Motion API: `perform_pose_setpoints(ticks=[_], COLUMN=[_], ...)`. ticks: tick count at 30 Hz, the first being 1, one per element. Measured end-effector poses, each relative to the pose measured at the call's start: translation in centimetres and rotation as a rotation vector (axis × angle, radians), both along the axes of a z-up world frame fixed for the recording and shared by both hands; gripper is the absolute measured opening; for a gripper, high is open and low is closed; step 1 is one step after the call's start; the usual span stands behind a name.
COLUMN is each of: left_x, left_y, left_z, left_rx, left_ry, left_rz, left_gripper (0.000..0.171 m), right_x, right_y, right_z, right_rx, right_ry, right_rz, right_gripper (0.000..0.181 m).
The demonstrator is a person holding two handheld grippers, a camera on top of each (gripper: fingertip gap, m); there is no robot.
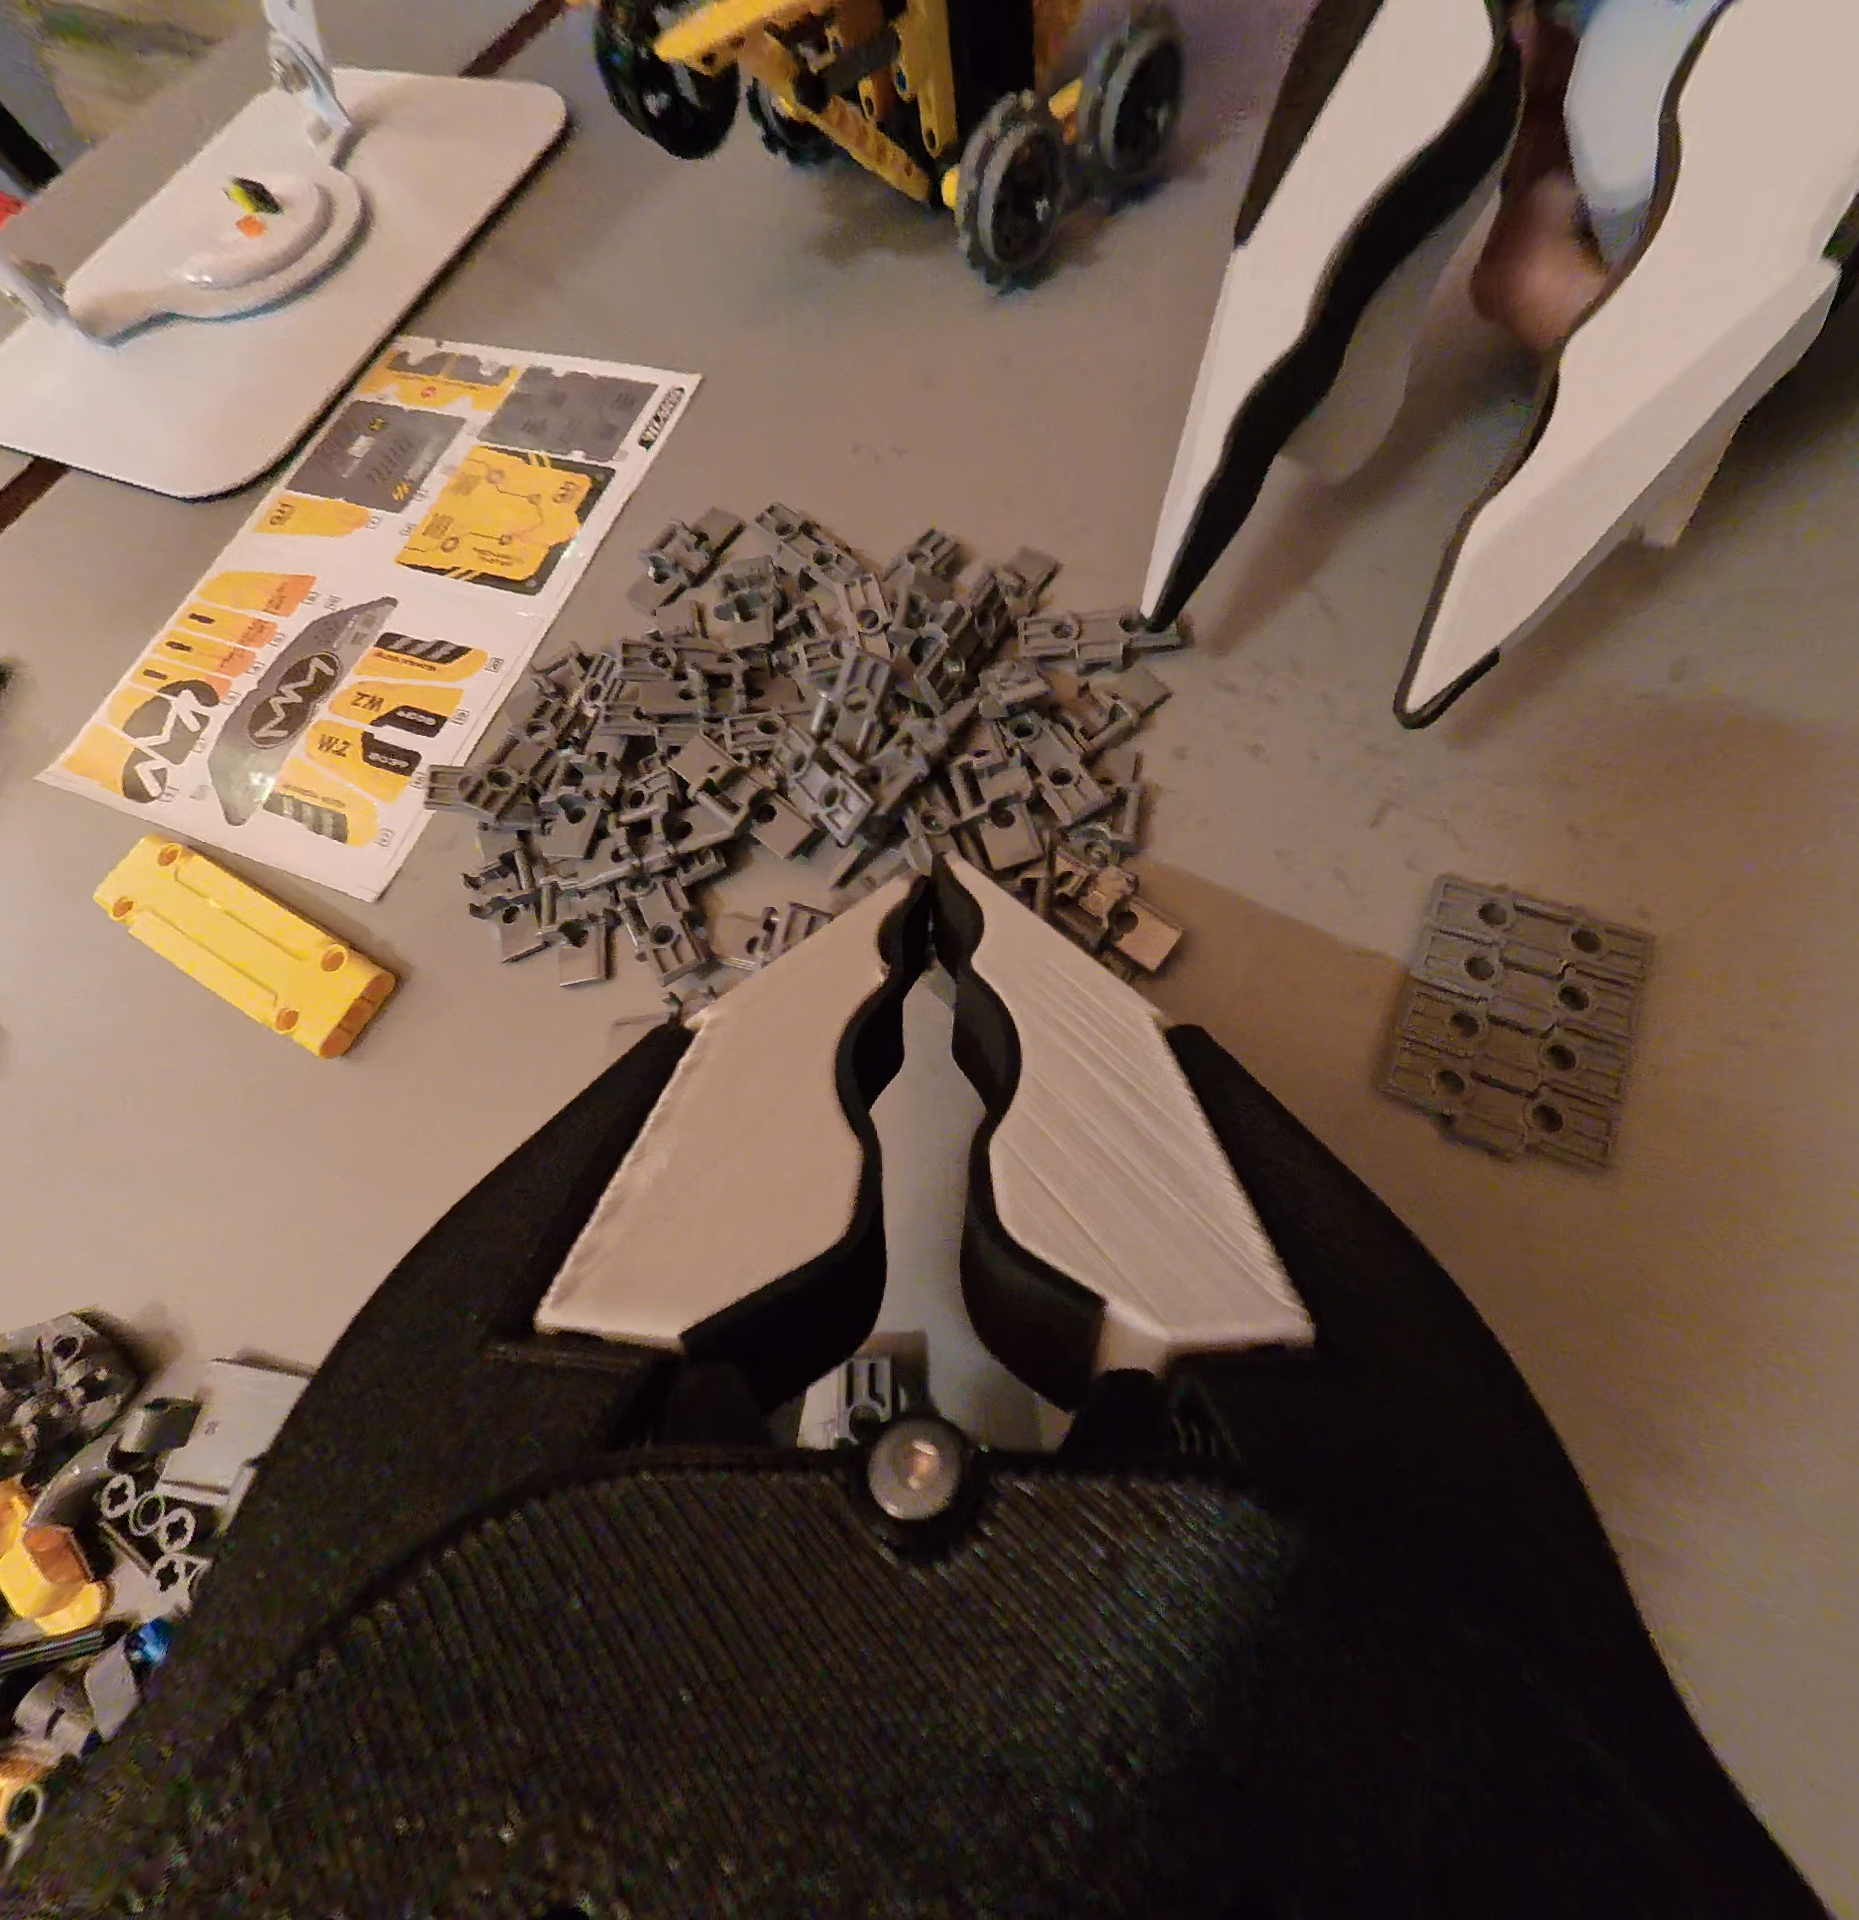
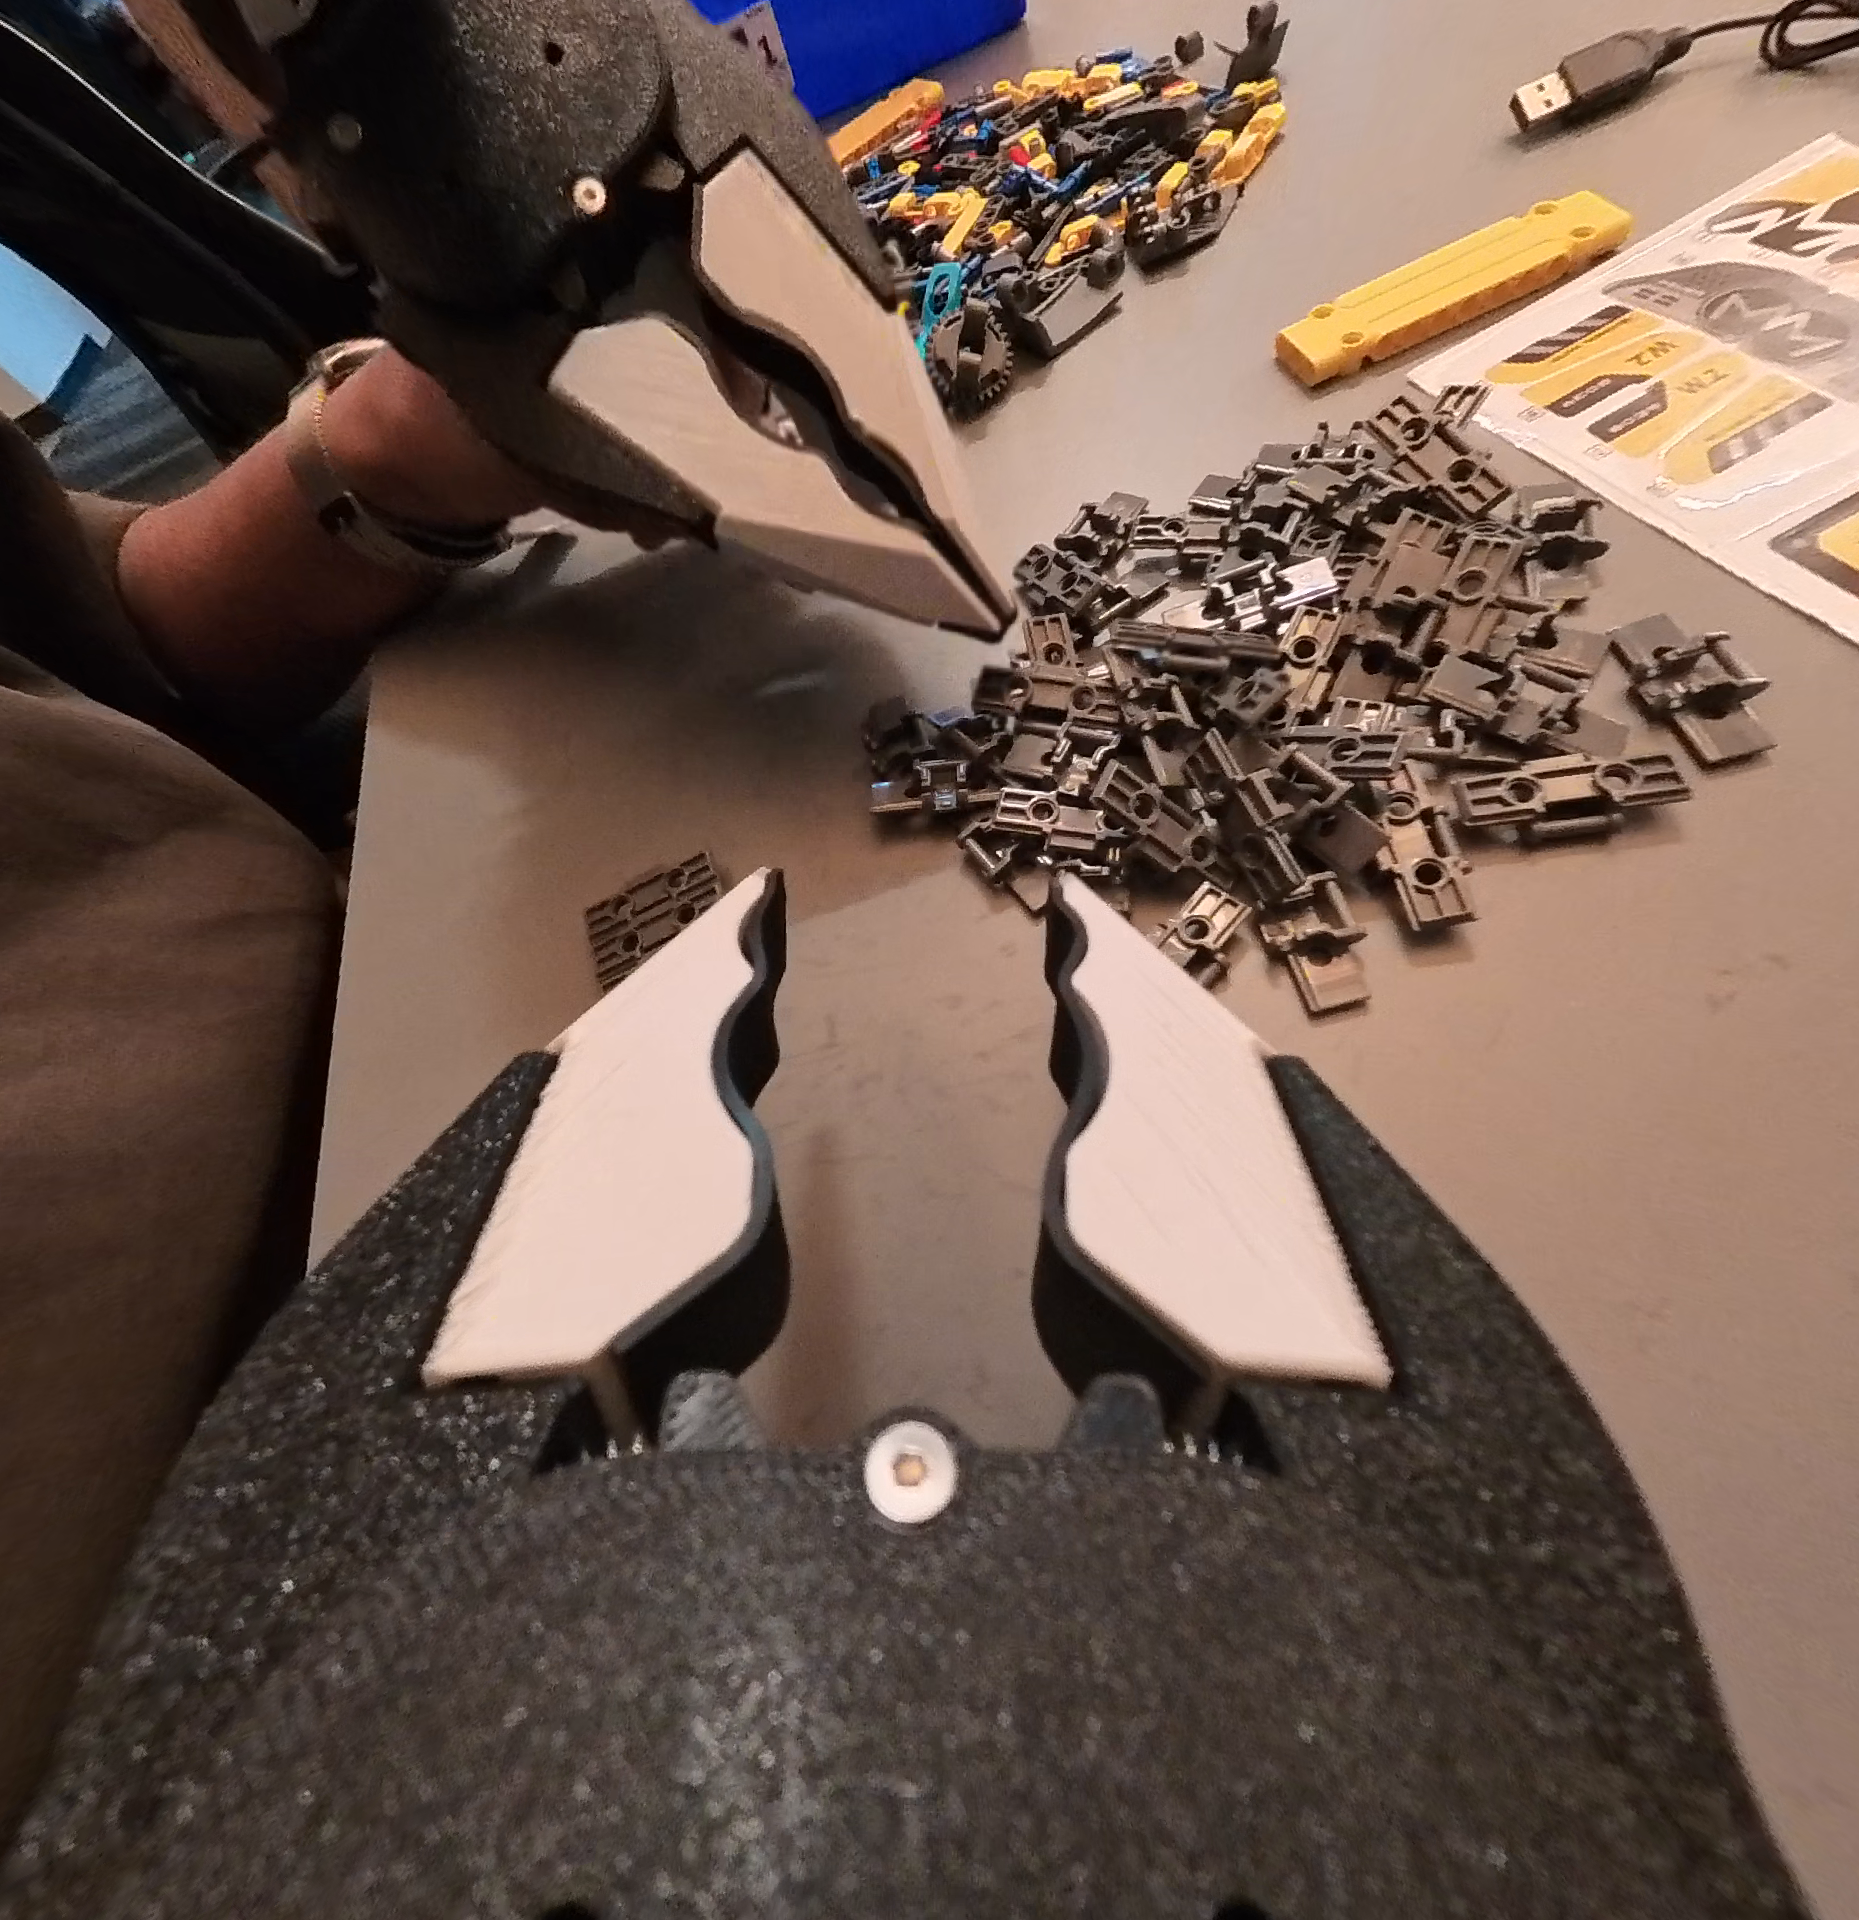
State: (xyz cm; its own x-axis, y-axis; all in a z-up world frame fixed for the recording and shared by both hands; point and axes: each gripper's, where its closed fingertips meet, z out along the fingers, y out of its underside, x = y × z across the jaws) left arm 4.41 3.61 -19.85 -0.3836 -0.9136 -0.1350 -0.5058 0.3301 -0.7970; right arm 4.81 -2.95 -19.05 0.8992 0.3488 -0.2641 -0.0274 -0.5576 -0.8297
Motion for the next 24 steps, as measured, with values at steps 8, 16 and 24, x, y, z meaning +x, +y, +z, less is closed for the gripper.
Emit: perform_pose_setpoints(ticks=[8,16,24], left_x=[-0.2,-0.3,-0.2], left_y=[0.6,-0.6,-0.6], left_z=[0.8,-0.7,-0.7], left_rx=[-0.101,-0.057,-0.041], left_ry=[-0.018,0.041,0.036], left_rz=[0.017,-0.028,-0.024], left_gripper=[0.000,0.017,0.019], right_x=[0.3,0.3,0.6], right_y=[-0.1,-0.1,-0.1], right_z=[0.4,0.4,0.7], right_rx=[0.012,0.010,0.018], right_ry=[0.045,0.043,0.081], right_rz=[-0.012,-0.011,-0.018], right_gripper=[0.050,0.051,0.051])
